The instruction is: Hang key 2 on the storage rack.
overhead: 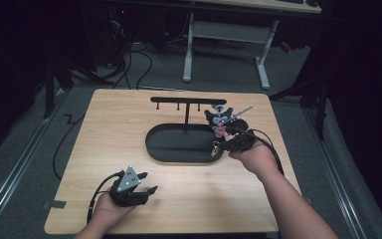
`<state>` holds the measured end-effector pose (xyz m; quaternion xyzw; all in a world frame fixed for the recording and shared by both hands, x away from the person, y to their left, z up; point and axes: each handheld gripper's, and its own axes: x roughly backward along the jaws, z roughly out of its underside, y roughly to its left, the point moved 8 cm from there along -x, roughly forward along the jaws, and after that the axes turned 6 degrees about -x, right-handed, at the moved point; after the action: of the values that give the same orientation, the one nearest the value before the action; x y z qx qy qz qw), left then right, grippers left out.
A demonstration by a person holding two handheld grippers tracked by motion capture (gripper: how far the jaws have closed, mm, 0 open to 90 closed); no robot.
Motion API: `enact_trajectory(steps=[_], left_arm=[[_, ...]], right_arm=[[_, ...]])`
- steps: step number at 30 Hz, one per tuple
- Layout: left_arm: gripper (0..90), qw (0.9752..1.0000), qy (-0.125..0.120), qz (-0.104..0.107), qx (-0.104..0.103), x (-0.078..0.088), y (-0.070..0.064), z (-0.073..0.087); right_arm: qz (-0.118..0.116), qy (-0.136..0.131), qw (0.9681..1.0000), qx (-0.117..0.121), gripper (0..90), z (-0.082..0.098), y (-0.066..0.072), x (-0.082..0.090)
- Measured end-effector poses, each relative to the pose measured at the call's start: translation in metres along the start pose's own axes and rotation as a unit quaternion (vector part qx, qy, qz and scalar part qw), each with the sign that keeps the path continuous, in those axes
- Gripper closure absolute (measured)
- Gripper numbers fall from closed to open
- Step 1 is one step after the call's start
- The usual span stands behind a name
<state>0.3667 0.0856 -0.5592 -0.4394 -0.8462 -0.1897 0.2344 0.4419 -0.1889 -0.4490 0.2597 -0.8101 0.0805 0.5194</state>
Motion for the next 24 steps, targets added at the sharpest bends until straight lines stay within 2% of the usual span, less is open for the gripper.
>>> enact_trajectory(steps=[6, 10, 14, 18, 21, 24], left_arm=[[40.7, 0.9999, 0.004, -0.007, 0.009, 0.009, 0.004, 0.01], [40.7, 0.9997, 0.0, -0.02, 0.015, 0.019, 0.004, 0.013], [40.7, 0.9994, 0.008, -0.029, 0.016, 0.024, 0.006, 0.018], [40.8, 0.9991, 0.004, -0.036, 0.023, 0.03, 0.008, 0.02], [40.8, 0.999, 0.004, -0.038, 0.024, 0.03, 0.009, 0.021], [40.8, 0.999, 0.005, -0.037, 0.024, 0.029, 0.009, 0.02]], right_arm=[[-0.001, -0.005, 1.0, 0.008, 89.1, -0.017, 0.005, 0.002], [-0.002, -0.003, 0.9999, 0.009, 89.1, -0.028, 0.007, 0.004], [0.0, -0.004, 0.9999, 0.012, 89.1, -0.039, 0.006, 0.008], [0.005, -0.002, 0.9999, 0.016, 89.1, -0.048, 0.003, 0.012], [0.005, -0.001, 1.0, 0.007, 89.1, -0.054, 0.001, 0.014], [0.009, 0.0, 0.9999, 0.012, 89.1, -0.059, -0.001, 0.015]])
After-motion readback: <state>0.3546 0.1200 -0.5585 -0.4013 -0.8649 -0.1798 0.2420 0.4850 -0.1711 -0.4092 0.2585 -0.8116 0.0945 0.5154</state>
